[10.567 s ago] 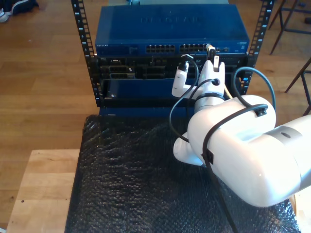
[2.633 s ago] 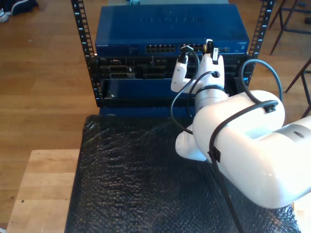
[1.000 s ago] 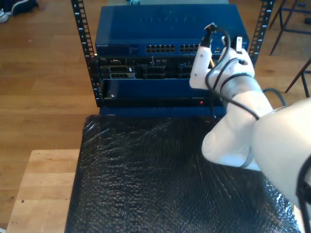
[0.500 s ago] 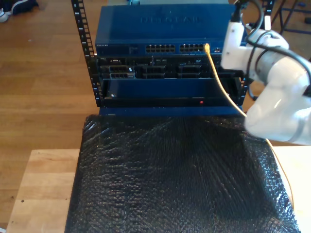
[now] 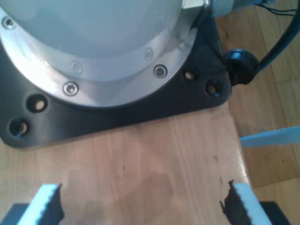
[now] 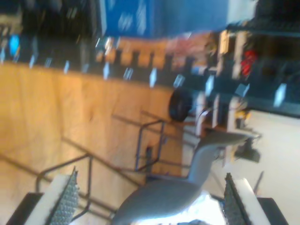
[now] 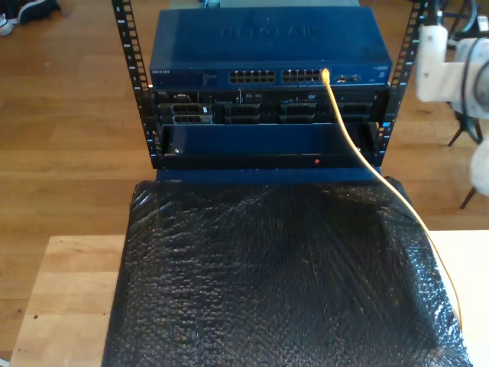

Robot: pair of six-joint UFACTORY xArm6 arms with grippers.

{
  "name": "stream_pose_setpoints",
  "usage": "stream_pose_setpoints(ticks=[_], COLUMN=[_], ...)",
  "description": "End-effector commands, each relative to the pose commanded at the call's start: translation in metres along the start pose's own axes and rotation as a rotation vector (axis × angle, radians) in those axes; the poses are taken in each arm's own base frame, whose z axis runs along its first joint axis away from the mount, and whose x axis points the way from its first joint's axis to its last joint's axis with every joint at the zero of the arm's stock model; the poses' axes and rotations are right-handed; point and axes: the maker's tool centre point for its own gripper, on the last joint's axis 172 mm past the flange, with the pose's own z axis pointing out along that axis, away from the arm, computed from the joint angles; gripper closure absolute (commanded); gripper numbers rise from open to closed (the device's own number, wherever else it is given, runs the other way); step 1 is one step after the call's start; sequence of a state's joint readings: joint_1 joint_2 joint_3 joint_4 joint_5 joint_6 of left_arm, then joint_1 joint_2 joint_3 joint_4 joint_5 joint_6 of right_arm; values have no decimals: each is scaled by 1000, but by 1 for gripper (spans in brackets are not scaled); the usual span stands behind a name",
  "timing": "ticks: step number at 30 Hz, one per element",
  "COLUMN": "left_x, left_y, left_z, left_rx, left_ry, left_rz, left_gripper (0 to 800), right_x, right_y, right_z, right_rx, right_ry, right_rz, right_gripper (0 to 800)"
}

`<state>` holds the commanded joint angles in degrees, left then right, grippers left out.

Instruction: Grab the cable and plug it in

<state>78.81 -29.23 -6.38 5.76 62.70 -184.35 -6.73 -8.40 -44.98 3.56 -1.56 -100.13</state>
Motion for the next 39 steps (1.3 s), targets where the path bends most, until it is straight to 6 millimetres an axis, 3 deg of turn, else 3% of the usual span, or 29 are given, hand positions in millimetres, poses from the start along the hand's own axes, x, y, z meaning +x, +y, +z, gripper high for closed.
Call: stream_pose_setpoints(ticks=[4,11,16,21,29,32,39], left_x=[0,0,0,0,0,0,0], left_y=[0,0,0,0,0,0,0], left_z=[0,0,0,0,0,0,0], left_rx=[0,1,0,0,0,0,0], left_ry=[0,0,0,0,0,0,0], left_rz=[0,-1,0,0,0,0,0], left_gripper=[0,0,0,0,0,0,0], right_x=[-41,-108,-137,-172,-202,-210,-216], right_y=[-14,-59,-94,-134,-196,-228,-280], right_z=[1,-10,-26,-58,-123,-149,-202], right_rx=[84,285,416,539,716,785,888], right_ry=[-39,-70,-55,-40,30,71,158], right_rz=[-56,-80,-117,-113,-121,-99,-53], right_gripper=[47,31,18,17,11,11,11])
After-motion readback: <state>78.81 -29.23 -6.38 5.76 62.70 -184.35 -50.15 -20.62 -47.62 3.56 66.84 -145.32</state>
